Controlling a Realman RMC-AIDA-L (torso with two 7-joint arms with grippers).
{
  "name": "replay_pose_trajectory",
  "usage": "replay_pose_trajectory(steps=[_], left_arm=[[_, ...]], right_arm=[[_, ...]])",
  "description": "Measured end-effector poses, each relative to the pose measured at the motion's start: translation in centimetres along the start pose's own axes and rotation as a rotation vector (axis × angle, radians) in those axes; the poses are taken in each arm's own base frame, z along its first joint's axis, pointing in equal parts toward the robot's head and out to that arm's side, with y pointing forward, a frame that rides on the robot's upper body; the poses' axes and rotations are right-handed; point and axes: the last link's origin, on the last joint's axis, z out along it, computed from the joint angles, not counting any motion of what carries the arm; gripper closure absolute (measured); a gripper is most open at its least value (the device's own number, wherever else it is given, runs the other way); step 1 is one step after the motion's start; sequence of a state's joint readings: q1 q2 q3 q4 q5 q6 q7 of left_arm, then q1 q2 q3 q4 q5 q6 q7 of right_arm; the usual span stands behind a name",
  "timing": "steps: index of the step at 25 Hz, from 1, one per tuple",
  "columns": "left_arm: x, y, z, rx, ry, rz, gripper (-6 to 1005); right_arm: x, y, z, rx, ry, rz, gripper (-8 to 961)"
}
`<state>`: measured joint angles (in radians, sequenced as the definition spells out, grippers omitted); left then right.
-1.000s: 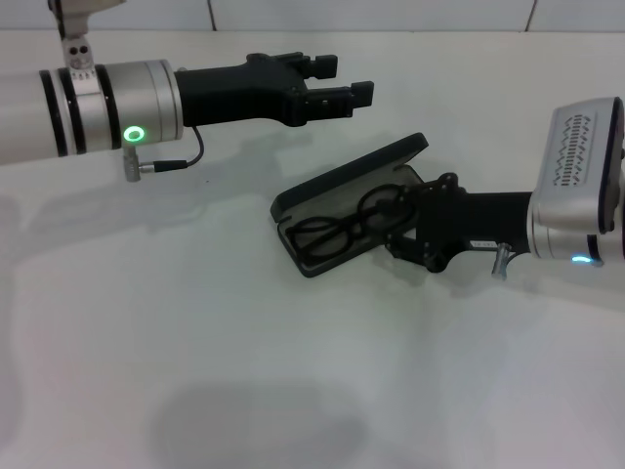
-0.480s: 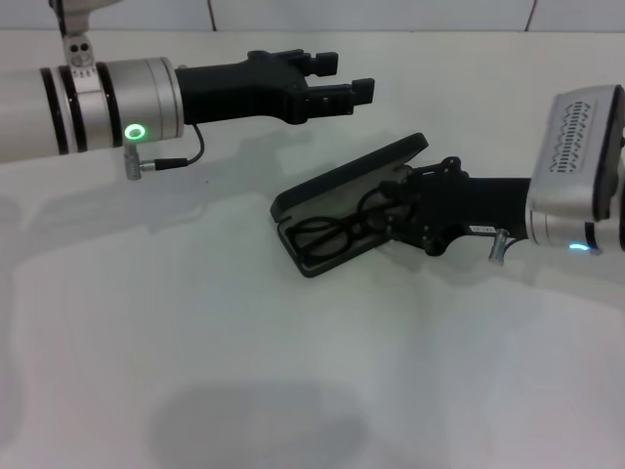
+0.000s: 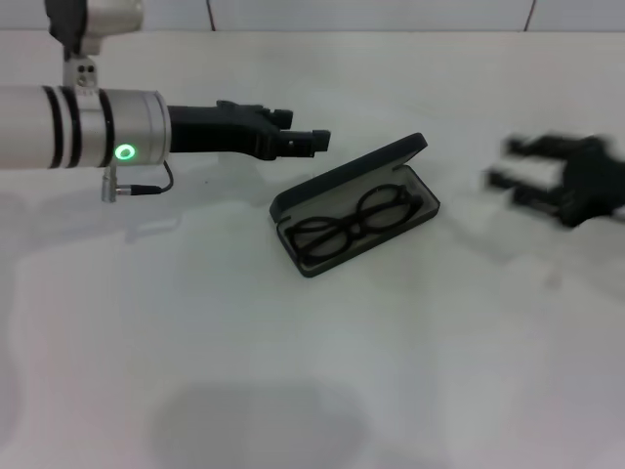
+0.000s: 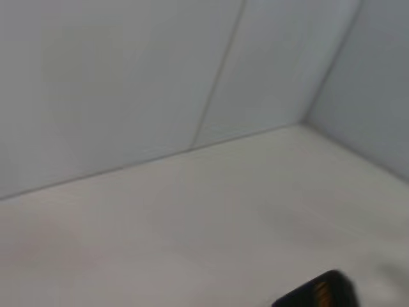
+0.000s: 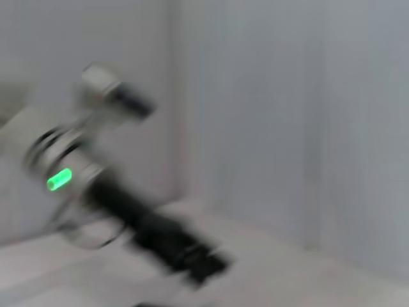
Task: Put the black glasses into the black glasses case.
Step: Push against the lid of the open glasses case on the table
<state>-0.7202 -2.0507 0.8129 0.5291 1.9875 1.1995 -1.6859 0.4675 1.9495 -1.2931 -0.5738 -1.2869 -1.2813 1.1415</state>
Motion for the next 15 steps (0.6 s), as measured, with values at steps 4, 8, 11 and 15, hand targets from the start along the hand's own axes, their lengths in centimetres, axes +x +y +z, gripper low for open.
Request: replay_pose_trajectory(steps=[4,8,11,15], left_arm=[[-0.2,0.0,0.5,0.016,-0.026,0.010,233],[0.4,0.4,1.1,0.007,-0.027,0.027,233],[0.7,0.8,1.8,0.000,-0.028,0.037,233],[0.7,1.5,2.6,-0.020,-0.052,0.061,233]], right_arm=[[0.5,-0.6,-2.7,0.130,-0.072,0.018,524],[0.7,-0.5,-2.5,0.128,-0.065,0.015,437],[0.9,-0.3,-1.9,0.115,-0.044,0.009,372],[1.0,0.0,-1.0,0.105,-0.022,-0.003,299]])
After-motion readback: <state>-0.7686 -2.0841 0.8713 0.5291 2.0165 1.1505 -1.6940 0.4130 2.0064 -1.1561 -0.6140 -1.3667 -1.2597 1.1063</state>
